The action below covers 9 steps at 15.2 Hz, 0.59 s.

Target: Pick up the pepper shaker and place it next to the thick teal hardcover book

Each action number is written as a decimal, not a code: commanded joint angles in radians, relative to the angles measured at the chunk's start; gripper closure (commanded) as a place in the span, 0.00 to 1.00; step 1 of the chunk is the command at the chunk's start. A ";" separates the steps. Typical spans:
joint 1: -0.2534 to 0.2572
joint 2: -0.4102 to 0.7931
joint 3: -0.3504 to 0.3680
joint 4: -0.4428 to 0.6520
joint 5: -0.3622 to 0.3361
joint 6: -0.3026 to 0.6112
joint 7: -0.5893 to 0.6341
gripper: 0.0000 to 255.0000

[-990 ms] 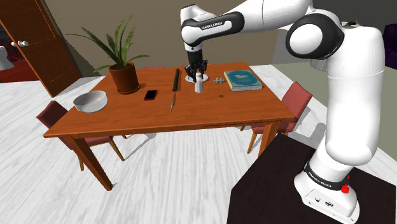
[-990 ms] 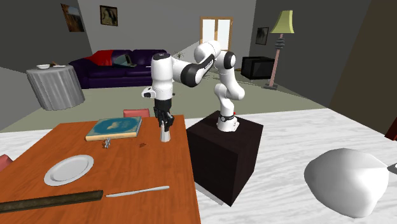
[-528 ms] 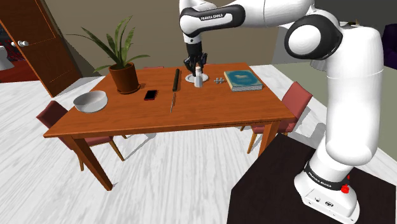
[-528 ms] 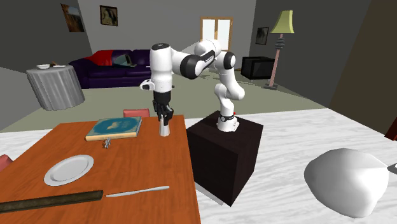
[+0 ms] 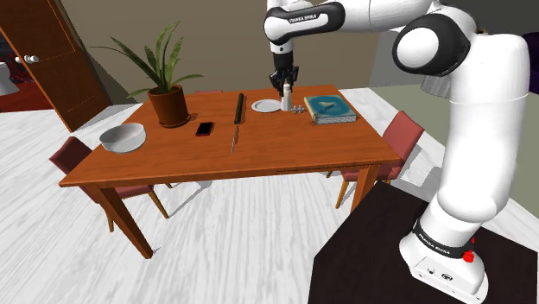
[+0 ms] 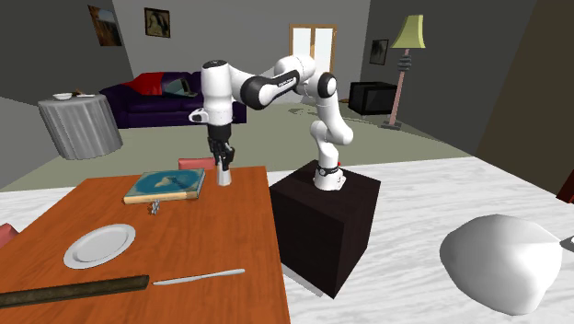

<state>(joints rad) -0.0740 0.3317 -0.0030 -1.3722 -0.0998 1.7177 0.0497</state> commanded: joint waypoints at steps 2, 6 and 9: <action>-0.043 -0.011 -0.020 -0.018 0.007 0.013 -0.063 1.00; -0.101 -0.004 -0.048 -0.010 0.019 0.020 -0.149 1.00; -0.145 0.012 -0.068 0.013 0.028 0.019 -0.213 1.00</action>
<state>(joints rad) -0.2038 0.3333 -0.0642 -1.3782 -0.0751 1.7429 -0.1395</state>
